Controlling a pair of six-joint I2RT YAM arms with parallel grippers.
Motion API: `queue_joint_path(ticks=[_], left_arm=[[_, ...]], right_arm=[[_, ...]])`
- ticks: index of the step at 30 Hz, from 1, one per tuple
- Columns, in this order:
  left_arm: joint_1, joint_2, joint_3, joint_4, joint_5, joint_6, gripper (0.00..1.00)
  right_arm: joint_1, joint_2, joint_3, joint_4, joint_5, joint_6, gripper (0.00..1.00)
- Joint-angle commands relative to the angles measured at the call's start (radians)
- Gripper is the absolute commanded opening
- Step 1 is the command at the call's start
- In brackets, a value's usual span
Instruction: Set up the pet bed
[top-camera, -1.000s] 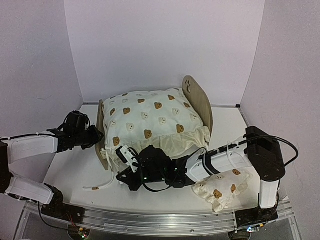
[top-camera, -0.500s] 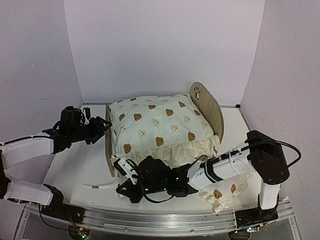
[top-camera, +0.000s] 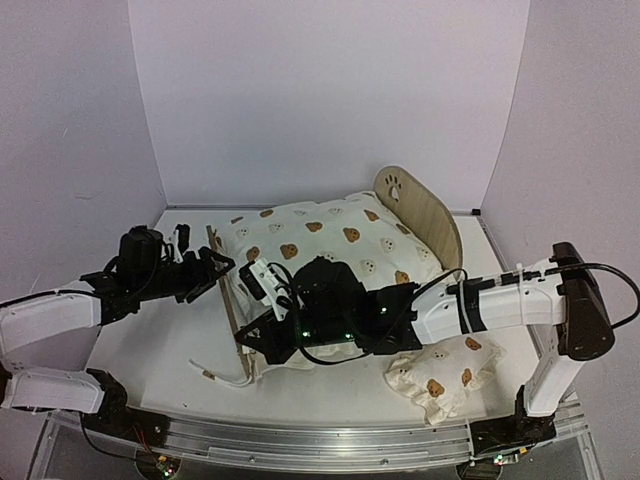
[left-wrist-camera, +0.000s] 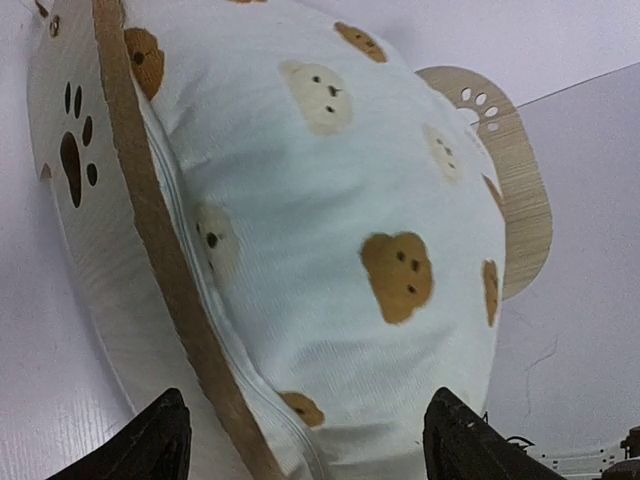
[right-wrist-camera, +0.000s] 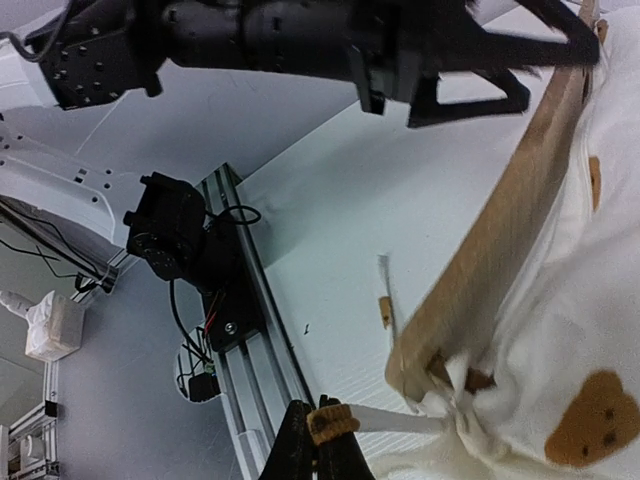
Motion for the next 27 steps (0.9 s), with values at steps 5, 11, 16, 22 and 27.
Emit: queue_joint_path(ticks=[5, 11, 16, 22, 27], left_arm=[[-0.039, 0.239, 0.090, 0.146, -0.005, -0.027, 0.59], [-0.026, 0.350, 0.160, 0.149, -0.100, 0.031, 0.48], [0.012, 0.430, 0.243, 0.147, -0.074, 0.116, 0.57], [0.054, 0.213, 0.187, 0.081, -0.034, 0.285, 0.72], [0.047, -0.025, 0.077, -0.003, 0.228, 0.353, 0.75]], right_arm=[[0.014, -0.022, 0.164, 0.050, -0.100, 0.027, 0.00], [-0.004, -0.051, 0.201, 0.030, -0.083, -0.004, 0.00], [-0.052, -0.040, 0.176, 0.014, -0.079, -0.002, 0.00], [-0.123, -0.062, 0.106, 0.015, -0.100, 0.010, 0.00], [-0.171, -0.047, 0.116, 0.014, -0.197, 0.033, 0.00]])
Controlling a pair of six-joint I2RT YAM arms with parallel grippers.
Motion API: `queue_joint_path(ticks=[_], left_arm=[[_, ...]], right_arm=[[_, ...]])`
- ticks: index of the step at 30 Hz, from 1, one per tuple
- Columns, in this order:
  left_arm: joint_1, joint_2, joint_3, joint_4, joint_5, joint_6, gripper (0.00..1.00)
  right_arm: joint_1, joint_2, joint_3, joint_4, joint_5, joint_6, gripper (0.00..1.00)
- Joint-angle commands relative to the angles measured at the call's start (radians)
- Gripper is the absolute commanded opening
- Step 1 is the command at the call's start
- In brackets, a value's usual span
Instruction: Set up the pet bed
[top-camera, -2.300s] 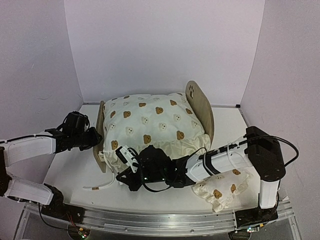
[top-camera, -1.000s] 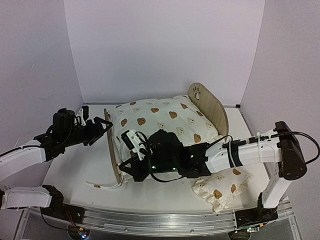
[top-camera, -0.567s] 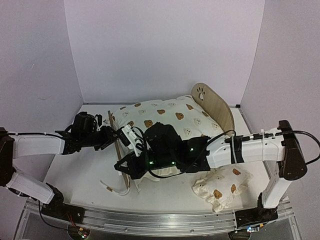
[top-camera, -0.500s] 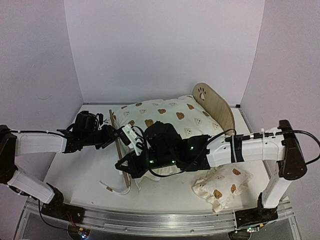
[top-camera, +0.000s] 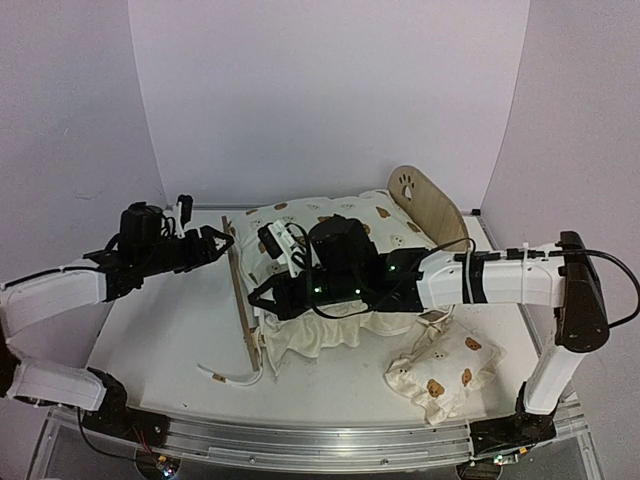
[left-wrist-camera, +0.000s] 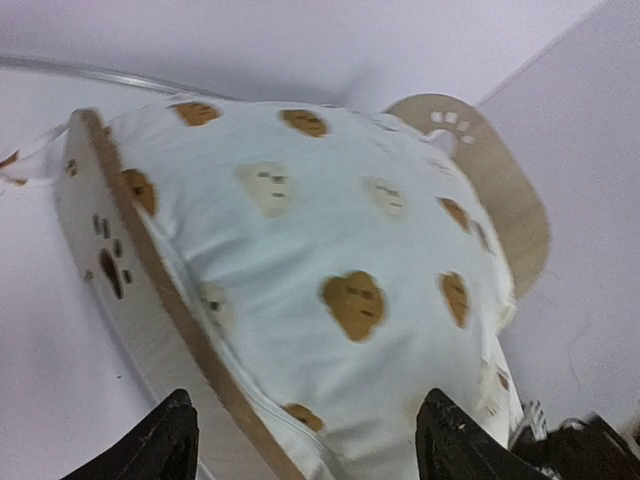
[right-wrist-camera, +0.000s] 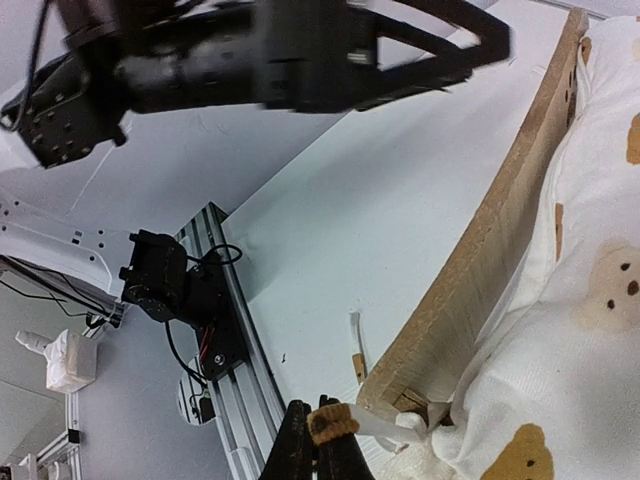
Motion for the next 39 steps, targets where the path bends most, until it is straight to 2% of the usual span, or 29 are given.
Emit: queue_joint_path(ticks=[1, 3, 6, 8, 10, 15, 20, 23, 30, 33, 39], left_arm=[[-0.022, -0.218, -0.104, -0.011, 0.296, 0.085, 0.72], [-0.109, -0.315, -0.163, 0.031, 0.331, 0.058, 0.69], [-0.294, -0.423, -0.209, 0.050, 0.239, 0.046, 0.69], [-0.359, -0.462, -0.228, 0.063, 0.204, 0.006, 0.70], [-0.377, -0.471, -0.247, 0.072, 0.176, -0.083, 0.70], [-0.378, -0.415, -0.327, 0.070, 0.150, -0.539, 0.65], [-0.403, -0.406, -0.356, 0.014, 0.212, -0.687, 0.55], [-0.436, -0.387, -0.340, -0.047, 0.229, -0.698, 0.55], [-0.523, -0.234, -0.272, -0.122, 0.300, -0.563, 0.58], [-0.539, -0.202, -0.261, -0.124, 0.331, -0.513, 0.53], [-0.539, -0.214, -0.275, -0.124, 0.381, -0.454, 0.37]], right_arm=[[-0.023, -0.037, 0.031, 0.111, -0.129, 0.010, 0.00], [-0.023, -0.017, 0.048, 0.107, -0.184, 0.020, 0.00], [-0.022, -0.004, 0.048, 0.111, -0.223, 0.083, 0.00], [-0.021, 0.008, 0.034, 0.146, -0.261, 0.127, 0.00], [-0.010, 0.014, 0.005, 0.202, -0.311, 0.139, 0.00], [0.071, 0.002, -0.101, 0.233, -0.358, -0.001, 0.00], [0.155, -0.011, -0.253, 0.333, -0.192, -0.132, 0.00], [0.169, 0.015, -0.267, 0.398, -0.147, -0.163, 0.00], [0.242, 0.052, -0.245, 0.415, -0.009, -0.278, 0.00], [0.260, 0.063, -0.252, 0.422, 0.049, -0.287, 0.00], [0.273, 0.081, -0.240, 0.410, 0.127, -0.273, 0.01]])
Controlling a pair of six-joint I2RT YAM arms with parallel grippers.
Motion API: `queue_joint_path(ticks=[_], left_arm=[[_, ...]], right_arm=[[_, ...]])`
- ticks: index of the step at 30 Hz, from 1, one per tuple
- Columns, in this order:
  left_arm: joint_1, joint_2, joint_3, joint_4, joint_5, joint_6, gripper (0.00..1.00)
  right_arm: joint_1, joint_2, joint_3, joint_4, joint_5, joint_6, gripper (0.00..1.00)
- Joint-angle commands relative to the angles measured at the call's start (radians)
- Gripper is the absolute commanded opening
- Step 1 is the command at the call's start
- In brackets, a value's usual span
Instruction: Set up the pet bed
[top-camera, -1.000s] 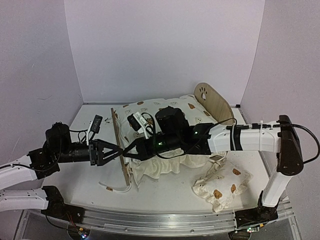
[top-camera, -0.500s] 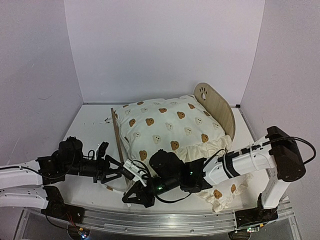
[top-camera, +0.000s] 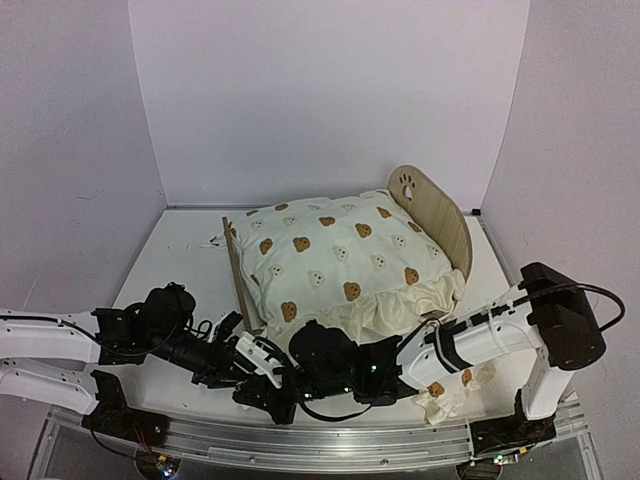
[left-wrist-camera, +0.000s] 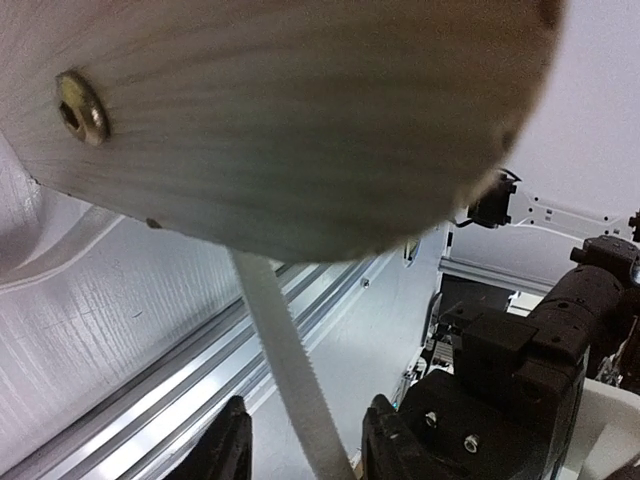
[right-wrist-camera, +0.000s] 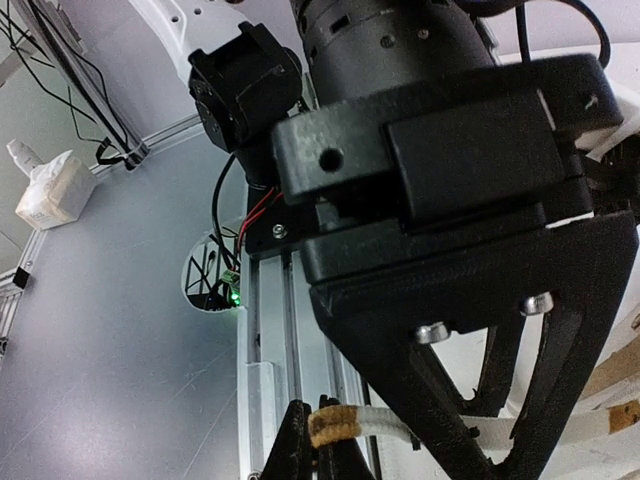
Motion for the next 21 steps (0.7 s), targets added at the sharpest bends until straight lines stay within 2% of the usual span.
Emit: queue_joint_path(ticks=[1, 4, 7, 9, 12, 17, 21], left_arm=[[-0.007, -0.021, 0.033, 0.017, 0.065, 0.079, 0.31], [-0.007, -0.045, 0.035, 0.003, 0.037, 0.109, 0.15], [-0.007, -0.052, 0.041, -0.025, 0.005, 0.137, 0.01], [-0.007, -0.058, 0.044, -0.037, -0.018, 0.152, 0.00], [-0.007, -0.070, 0.066, -0.065, -0.039, 0.184, 0.00], [-0.006, -0.086, 0.115, -0.124, -0.065, 0.244, 0.00], [-0.006, -0.091, 0.134, -0.146, -0.083, 0.264, 0.00]], right_arm=[[0.011, 0.006, 0.041, 0.044, 0.089, -0.006, 0.02], [0.016, -0.005, 0.029, 0.018, 0.119, 0.057, 0.07], [0.016, -0.035, -0.020, -0.017, 0.160, 0.177, 0.25], [0.017, -0.065, -0.076, -0.028, 0.185, 0.271, 0.38], [0.017, -0.099, -0.179, -0.004, 0.243, 0.399, 0.47], [0.017, -0.022, -0.166, 0.023, 0.391, 0.501, 0.48], [0.030, 0.105, -0.162, 0.211, 0.525, 0.566, 0.48]])
